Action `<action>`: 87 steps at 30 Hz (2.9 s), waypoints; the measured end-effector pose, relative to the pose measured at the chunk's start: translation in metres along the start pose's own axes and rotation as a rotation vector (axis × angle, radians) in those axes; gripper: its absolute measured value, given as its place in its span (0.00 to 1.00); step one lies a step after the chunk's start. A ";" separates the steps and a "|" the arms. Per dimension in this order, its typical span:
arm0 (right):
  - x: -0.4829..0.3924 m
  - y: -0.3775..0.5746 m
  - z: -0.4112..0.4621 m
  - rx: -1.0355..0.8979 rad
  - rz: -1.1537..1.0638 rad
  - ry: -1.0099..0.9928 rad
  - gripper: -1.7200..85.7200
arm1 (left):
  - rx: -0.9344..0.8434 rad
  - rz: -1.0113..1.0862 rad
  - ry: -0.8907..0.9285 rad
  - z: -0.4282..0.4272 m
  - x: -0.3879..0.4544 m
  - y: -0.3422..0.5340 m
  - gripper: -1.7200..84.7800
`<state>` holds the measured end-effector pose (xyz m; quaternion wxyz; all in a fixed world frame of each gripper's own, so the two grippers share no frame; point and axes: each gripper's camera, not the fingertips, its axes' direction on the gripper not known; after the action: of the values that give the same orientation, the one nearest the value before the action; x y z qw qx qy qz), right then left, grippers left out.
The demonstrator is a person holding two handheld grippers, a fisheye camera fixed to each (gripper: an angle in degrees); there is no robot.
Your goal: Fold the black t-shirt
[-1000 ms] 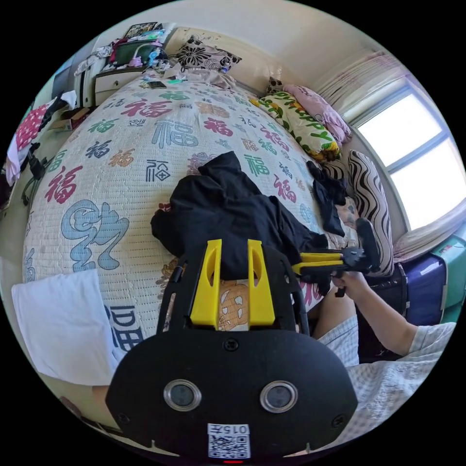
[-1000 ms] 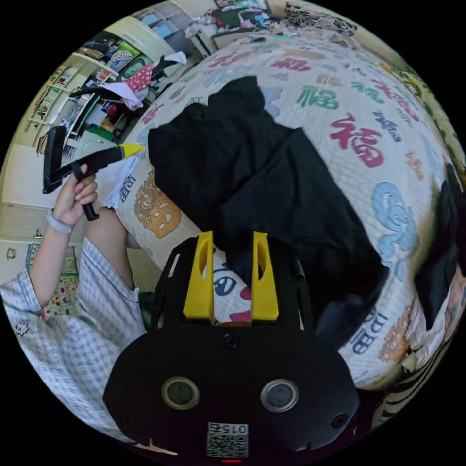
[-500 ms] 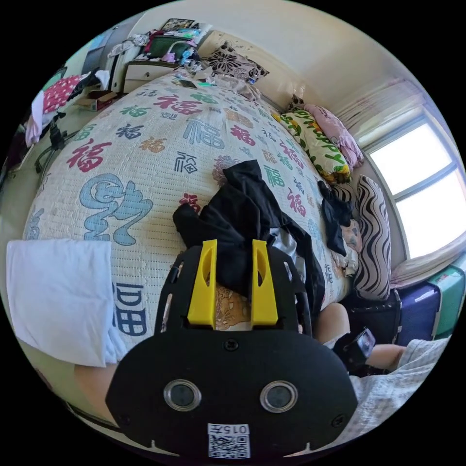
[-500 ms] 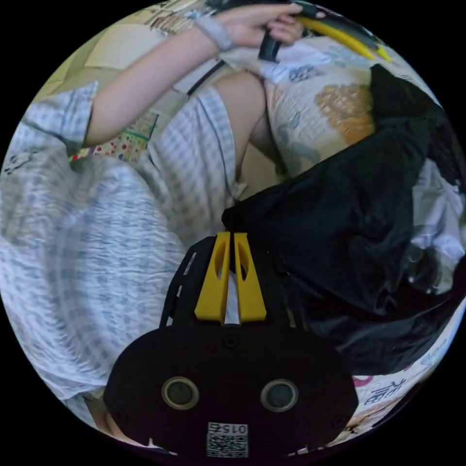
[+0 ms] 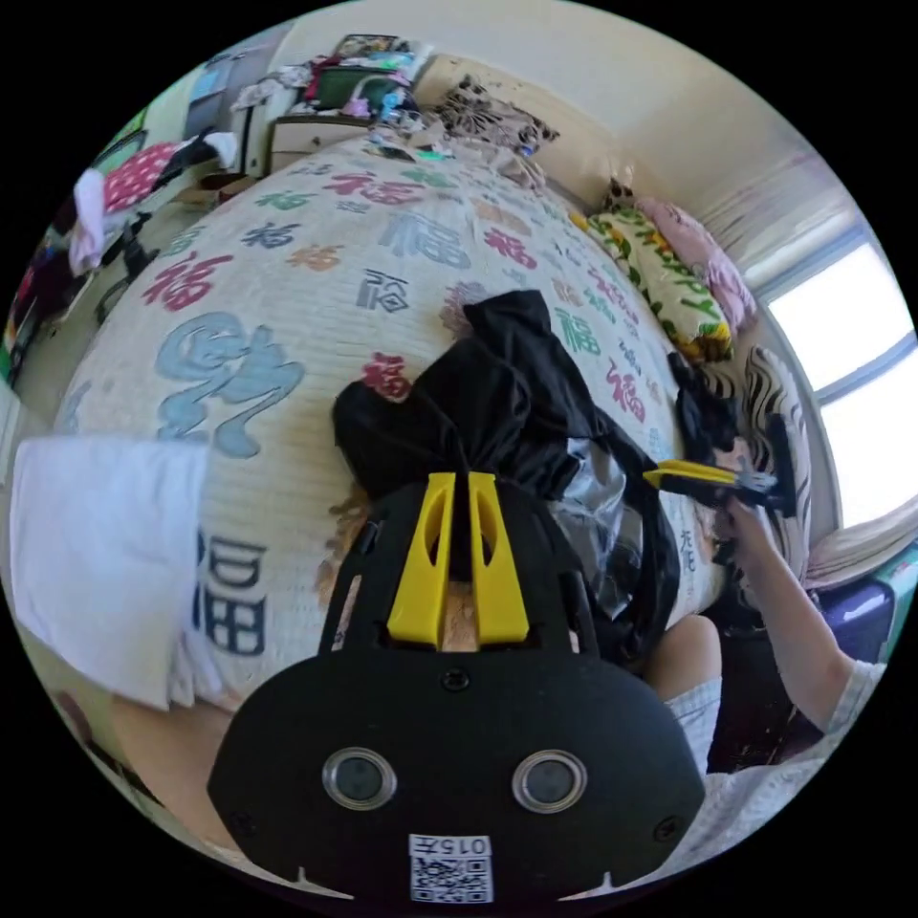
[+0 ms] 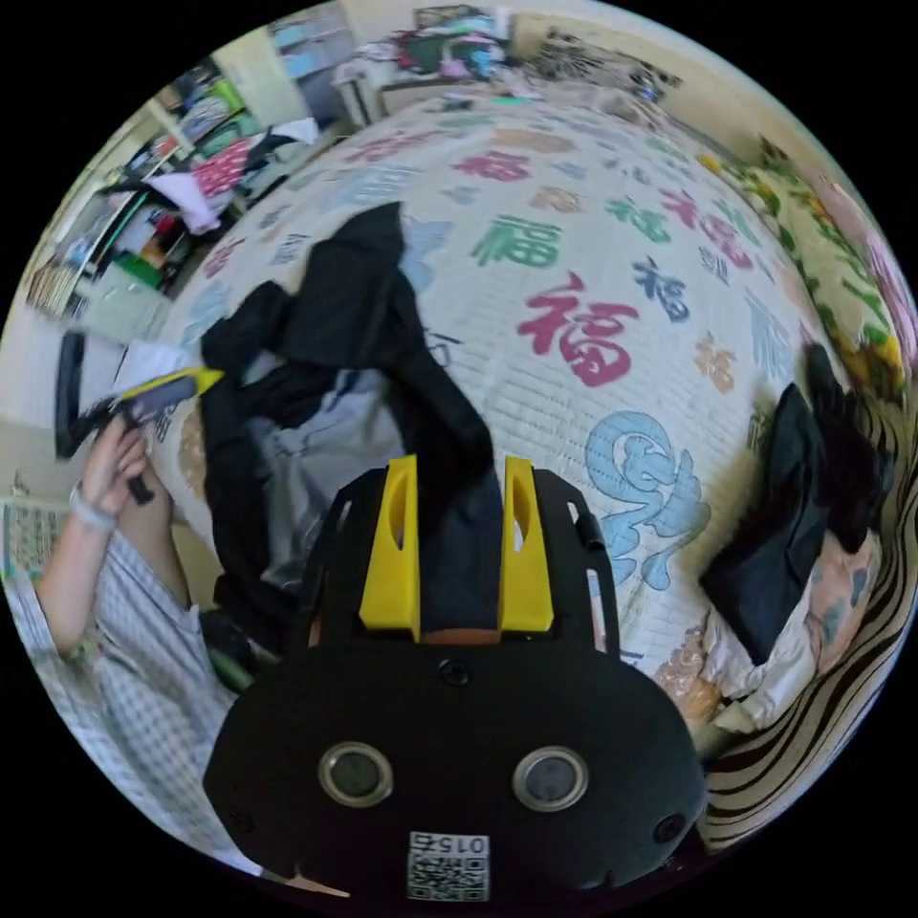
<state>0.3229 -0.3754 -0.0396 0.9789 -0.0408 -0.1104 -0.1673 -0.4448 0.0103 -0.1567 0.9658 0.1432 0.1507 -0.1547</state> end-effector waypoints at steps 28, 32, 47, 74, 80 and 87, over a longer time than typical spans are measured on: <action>-0.135 -0.123 -0.024 0.036 -0.453 -0.069 0.13 | -0.213 0.309 -0.107 0.016 0.029 -0.020 0.14; -0.169 -0.172 0.035 -0.152 -0.470 0.077 0.14 | -0.276 0.277 -0.171 0.031 0.023 -0.018 0.06; -0.080 -0.133 -0.029 -0.091 -0.150 -0.106 0.08 | -0.261 0.117 -0.258 -0.030 -0.016 -0.001 0.06; -0.238 -0.149 -0.102 -0.099 -0.794 0.035 0.13 | -0.177 0.355 0.140 -0.050 0.011 -0.077 0.01; -0.292 -0.148 -0.109 -0.123 -0.973 0.075 0.14 | -0.204 0.363 0.093 -0.061 0.028 -0.055 0.01; -0.313 -0.151 -0.103 -0.247 -0.988 0.077 0.11 | -0.211 0.402 0.027 -0.083 0.056 -0.033 0.01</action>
<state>0.0050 -0.4299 -0.2049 0.7740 -0.0929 -0.0599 -0.6234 -0.4262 -0.0069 -0.2591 0.9848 0.0704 0.1475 0.0597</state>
